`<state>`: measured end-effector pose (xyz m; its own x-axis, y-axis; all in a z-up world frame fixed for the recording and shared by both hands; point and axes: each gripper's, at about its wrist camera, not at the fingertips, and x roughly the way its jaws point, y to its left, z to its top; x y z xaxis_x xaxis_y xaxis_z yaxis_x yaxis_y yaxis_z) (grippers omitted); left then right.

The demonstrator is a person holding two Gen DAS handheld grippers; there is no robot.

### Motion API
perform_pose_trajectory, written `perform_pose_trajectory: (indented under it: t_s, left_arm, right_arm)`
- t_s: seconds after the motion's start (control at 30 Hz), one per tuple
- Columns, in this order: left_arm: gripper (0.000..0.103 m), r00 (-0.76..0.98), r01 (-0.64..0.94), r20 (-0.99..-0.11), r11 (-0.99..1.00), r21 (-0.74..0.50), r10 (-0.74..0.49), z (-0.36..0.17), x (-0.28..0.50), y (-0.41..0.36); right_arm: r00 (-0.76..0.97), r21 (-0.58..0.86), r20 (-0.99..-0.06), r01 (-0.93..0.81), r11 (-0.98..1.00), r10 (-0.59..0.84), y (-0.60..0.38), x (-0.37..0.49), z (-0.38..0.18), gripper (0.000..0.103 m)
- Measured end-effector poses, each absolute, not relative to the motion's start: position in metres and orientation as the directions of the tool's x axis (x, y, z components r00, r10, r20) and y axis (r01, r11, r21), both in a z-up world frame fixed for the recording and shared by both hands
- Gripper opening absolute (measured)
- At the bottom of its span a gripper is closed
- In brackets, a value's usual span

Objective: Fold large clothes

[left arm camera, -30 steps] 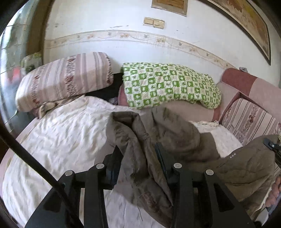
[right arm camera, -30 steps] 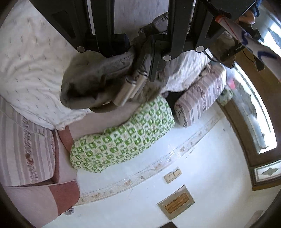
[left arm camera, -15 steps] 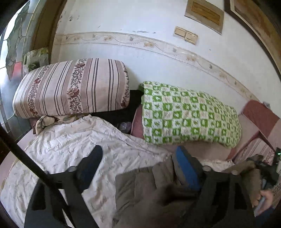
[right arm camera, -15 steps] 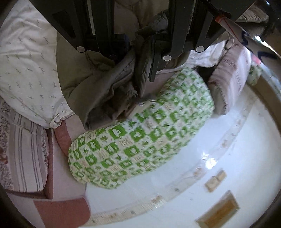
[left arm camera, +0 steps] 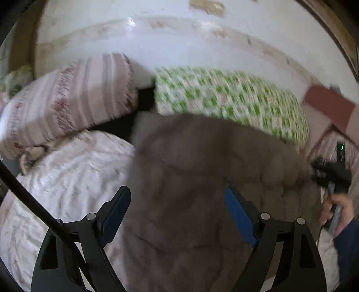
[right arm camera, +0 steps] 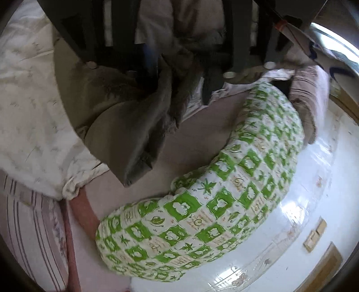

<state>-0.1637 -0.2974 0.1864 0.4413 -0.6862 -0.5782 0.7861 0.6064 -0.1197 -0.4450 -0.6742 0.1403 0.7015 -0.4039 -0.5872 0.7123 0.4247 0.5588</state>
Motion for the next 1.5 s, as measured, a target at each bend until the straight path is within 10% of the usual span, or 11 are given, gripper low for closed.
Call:
perform_pose_trajectory:
  t_s: [0.1,0.33,0.7,1.5]
  left_arm:
    - [0.086,0.429,0.798,-0.643,0.6,-0.059,-0.634,0.15,-0.167,-0.328]
    - [0.089,0.34,0.748,-0.784,0.655,-0.11,-0.52,0.086,-0.14,-0.346]
    - [0.089,0.482,0.665,-0.65,0.728,-0.165,-0.588,0.122,-0.217,-0.243]
    - [0.103,0.482,0.677,-0.725,0.734,-0.049,-0.493,0.048,-0.167,-0.315]
  right_arm:
    - [0.744,0.596,-0.522,0.668,0.445,-0.417,-0.658,-0.469,0.155,0.08]
    - [0.776,0.532,-0.492,0.626,0.57,-0.393,-0.577,-0.52,0.178,0.08]
    - [0.723,0.358,-0.541,0.66,0.66,-0.429,-0.473,-0.512,0.142,0.065]
    - [0.586,0.2,-0.72,0.689,0.697,-0.373,-0.505,-0.421,0.04,0.064]
